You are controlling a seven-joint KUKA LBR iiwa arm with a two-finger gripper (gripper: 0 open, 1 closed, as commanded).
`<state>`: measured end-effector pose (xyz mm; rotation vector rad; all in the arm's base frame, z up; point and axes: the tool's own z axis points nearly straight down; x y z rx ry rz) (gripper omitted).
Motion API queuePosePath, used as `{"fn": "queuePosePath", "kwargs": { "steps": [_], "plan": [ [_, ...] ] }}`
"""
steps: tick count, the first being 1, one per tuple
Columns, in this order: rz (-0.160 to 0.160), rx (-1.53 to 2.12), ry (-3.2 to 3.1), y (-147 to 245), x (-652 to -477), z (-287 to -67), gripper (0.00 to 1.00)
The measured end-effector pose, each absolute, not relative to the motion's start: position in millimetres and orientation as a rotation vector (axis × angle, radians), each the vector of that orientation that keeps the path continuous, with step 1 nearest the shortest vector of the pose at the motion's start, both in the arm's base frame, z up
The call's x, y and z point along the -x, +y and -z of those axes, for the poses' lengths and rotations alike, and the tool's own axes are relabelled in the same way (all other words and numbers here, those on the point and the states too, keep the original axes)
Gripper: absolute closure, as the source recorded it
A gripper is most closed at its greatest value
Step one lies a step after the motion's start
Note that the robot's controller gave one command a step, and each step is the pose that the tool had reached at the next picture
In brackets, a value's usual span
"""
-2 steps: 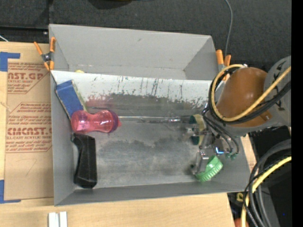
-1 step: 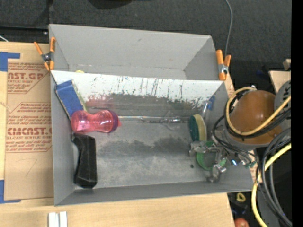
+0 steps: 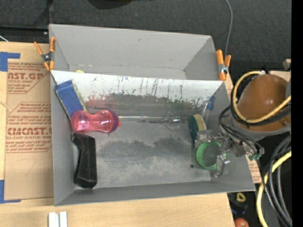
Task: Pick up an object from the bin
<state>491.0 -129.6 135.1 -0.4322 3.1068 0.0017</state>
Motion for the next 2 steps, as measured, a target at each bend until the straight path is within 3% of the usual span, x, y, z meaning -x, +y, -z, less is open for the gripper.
{"fn": "queuePosePath", "kwargs": {
  "steps": [1, 2],
  "plan": [
    [0.002, 0.740, 3.041, -152, -479.8, -99, 0.00],
    [-0.012, 0.936, 2.987, -148, -485.9, -71, 0.00]
  ]
}}
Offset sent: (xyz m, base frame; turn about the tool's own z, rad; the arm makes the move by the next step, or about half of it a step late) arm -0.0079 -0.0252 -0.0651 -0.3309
